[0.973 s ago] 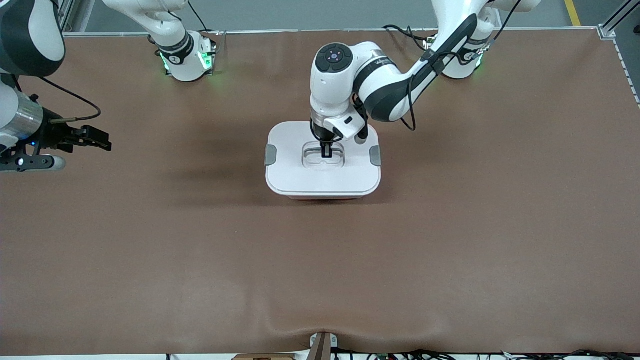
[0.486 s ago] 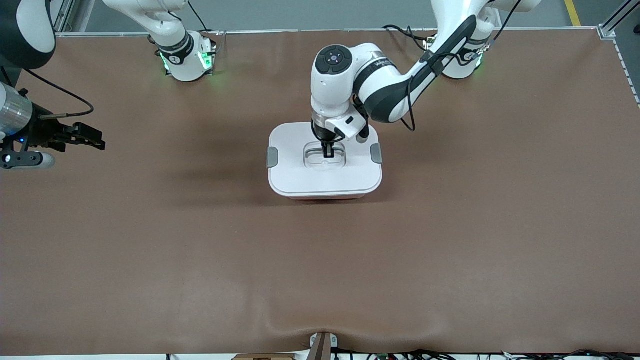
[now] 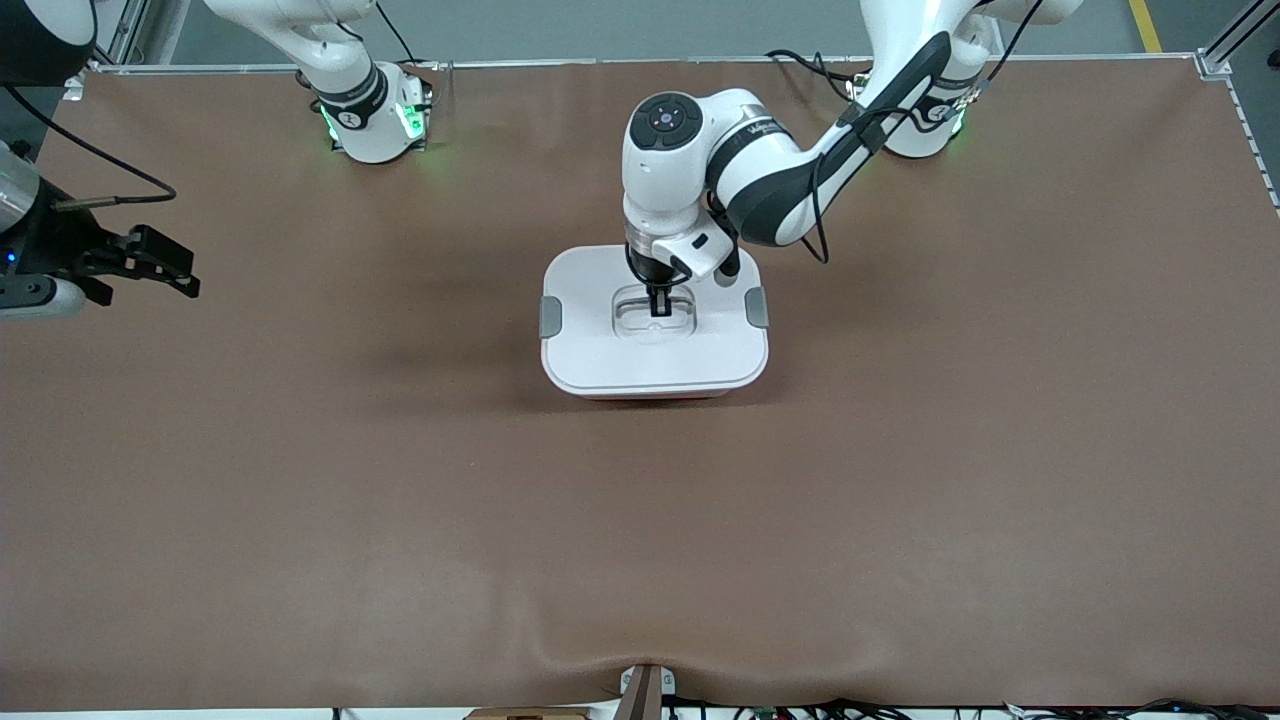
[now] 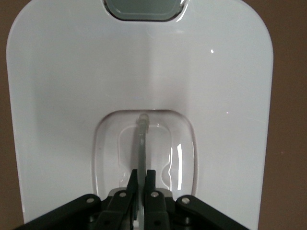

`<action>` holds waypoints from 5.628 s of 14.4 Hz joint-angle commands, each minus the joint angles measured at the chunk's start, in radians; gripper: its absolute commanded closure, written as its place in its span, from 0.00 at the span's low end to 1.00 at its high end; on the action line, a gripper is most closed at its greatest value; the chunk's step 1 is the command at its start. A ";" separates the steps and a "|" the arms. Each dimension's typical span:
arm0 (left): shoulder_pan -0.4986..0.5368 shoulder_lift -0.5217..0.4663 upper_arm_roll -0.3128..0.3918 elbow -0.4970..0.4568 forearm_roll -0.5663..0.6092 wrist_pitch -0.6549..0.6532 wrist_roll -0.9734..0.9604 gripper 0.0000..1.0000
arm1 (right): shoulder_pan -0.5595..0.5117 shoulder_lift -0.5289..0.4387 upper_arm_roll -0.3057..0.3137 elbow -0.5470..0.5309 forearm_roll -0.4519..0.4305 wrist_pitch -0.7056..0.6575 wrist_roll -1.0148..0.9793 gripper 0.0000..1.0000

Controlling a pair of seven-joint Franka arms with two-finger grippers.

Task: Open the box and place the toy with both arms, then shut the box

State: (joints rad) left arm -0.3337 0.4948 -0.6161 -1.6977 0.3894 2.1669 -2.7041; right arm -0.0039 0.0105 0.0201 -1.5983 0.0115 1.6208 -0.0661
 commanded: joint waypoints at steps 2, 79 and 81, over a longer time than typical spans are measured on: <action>-0.014 -0.004 0.002 -0.005 0.029 0.014 -0.046 1.00 | 0.016 0.026 -0.002 0.034 -0.005 -0.009 0.003 0.00; 0.309 -0.539 0.581 0.179 -0.366 -0.699 2.646 0.00 | -0.007 -0.012 0.000 0.041 0.018 -0.110 0.157 0.00; 0.309 -0.539 0.595 0.188 -0.362 -0.697 2.727 0.00 | 0.013 -0.012 -0.002 0.044 0.024 -0.116 0.163 0.00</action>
State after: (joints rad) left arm -0.0155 -0.0221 -0.0403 -1.4940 0.0450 1.4708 -0.0457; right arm -0.0074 0.0181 0.0187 -1.5460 0.0256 1.5147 0.0936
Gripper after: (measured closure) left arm 0.000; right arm 0.000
